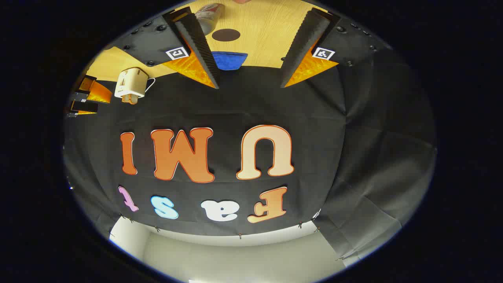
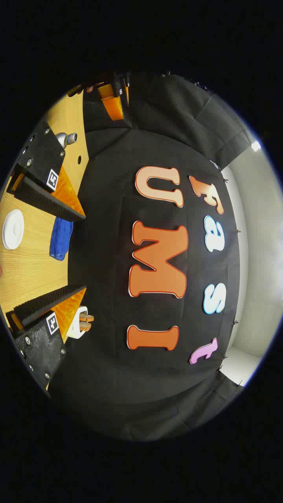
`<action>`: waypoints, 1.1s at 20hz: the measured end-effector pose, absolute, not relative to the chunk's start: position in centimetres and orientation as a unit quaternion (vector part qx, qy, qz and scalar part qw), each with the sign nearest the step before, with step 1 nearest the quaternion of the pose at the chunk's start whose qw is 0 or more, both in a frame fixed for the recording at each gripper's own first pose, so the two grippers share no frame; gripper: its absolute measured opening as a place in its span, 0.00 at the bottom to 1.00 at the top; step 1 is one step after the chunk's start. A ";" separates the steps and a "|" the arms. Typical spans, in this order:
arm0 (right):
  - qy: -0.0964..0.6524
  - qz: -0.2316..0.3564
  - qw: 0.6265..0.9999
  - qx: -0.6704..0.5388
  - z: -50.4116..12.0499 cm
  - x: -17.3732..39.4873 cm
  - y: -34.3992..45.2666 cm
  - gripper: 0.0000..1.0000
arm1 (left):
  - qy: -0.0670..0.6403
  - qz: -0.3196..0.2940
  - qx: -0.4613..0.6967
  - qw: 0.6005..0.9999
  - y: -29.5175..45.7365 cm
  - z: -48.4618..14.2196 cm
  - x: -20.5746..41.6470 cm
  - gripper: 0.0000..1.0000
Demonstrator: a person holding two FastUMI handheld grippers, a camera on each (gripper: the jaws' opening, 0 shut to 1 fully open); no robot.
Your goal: Open the teacup lid with one hand, grasp the water bottle and pour water into the teacup with the other hand; after pouring, place the water bottle on the coaster and then close the teacup lid.
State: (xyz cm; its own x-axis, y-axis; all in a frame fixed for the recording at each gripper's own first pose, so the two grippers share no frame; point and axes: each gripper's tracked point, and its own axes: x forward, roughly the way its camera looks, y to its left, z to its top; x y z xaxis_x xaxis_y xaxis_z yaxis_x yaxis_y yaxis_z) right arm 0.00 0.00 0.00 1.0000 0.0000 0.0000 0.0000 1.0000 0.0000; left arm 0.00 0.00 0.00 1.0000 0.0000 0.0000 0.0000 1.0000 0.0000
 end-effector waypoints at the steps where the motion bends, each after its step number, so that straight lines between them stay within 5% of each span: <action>1: 0.001 0.001 1.000 -0.001 0.1 0.0 0.0 0.96 | 0.005 -0.005 -0.008 1.000 -0.4 0.1 0.1 0.97; 22: 0.034 0.014 0.999 -0.004 -2.1 0.0 0.4 0.96 | 0.021 -0.048 0.004 0.999 -2.8 -0.5 -0.4 0.99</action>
